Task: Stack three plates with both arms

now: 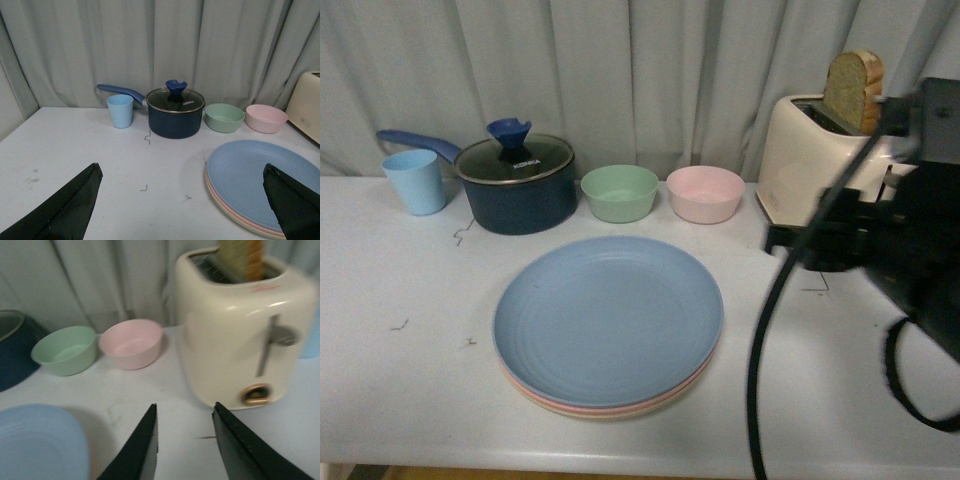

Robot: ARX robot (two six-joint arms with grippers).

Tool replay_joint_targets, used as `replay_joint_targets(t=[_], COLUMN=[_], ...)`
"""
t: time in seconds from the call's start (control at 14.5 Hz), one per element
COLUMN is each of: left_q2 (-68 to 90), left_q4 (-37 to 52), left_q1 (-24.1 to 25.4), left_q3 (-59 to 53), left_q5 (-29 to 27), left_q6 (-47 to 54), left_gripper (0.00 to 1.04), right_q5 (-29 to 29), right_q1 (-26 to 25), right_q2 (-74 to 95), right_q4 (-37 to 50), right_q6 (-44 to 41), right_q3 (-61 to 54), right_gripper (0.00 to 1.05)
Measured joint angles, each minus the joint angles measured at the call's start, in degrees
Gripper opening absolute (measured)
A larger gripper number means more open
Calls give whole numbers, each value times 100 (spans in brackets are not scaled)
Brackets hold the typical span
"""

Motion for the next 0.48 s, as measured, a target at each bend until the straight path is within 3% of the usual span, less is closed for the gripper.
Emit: replay_joint_targets(t=[0.14,0.28,0.48], left_q2=[0,0,0], left_q4=[-2,0,-2], left_q1=[0,0,0], left_q3=[0,0,0], left_q5=[2,13,11], left_q6=[0,0,0], left_gripper=[98,98,98], right_q5=[-11,-243,-629], right_q1=[-225,-553,-841], right_q2=[-415,-1569,-2319], right_q4=[535,798,608], right_q6=[-378,-734,-852], right_q3=[-457,-1220,-2262], right_gripper=[26,1,2])
